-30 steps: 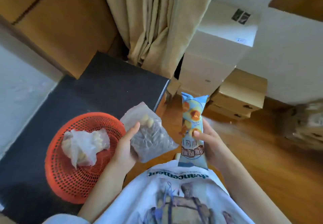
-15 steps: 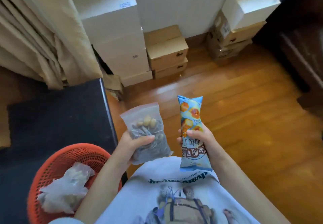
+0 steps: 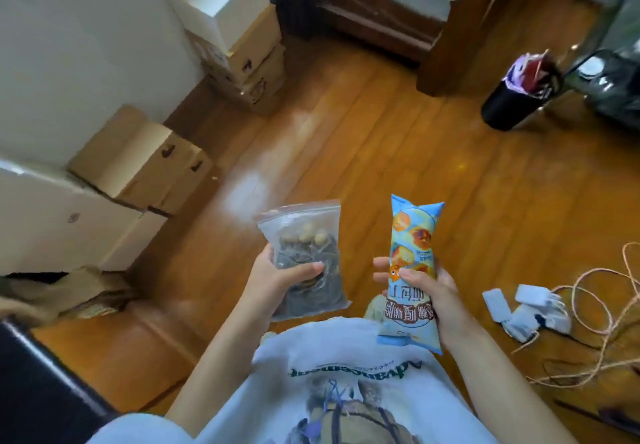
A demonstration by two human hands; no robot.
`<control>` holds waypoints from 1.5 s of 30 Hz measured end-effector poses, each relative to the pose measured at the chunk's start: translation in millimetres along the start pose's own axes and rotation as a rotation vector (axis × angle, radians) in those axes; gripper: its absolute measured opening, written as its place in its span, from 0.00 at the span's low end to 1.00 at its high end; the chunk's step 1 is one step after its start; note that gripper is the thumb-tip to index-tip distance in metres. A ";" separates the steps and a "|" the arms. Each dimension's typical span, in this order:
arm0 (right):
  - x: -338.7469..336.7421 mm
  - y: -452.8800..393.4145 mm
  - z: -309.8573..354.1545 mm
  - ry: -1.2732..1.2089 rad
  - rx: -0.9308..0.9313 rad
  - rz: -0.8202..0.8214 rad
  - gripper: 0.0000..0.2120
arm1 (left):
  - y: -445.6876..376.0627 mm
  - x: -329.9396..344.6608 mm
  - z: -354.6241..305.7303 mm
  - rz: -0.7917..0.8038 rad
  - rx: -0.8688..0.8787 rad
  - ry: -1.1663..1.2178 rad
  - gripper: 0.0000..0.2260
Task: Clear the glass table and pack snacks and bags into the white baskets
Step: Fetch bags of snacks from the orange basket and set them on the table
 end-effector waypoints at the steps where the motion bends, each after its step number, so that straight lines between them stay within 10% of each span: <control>1: -28.1 -2.6 10.9 -0.033 -0.008 -0.049 0.29 | -4.8 32.2 -6.6 0.016 0.004 -0.019 0.22; 31: -370.9 -121.3 262.8 -0.552 -0.197 -0.756 0.23 | -197.7 537.5 -187.6 0.504 0.049 -0.453 0.28; 45: -578.1 -142.1 332.5 -0.683 -0.275 -0.929 0.18 | -200.0 800.7 -173.0 0.719 0.046 -0.579 0.19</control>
Point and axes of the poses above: each hand's wrist, its own y-axis away from the middle knuckle, its own x-axis out of the palm, z = x × y, the point moved 9 cm from there along -y, towards the middle knuckle, and after that the axes turned 7 degrees about -z, right-handed, at the moved point
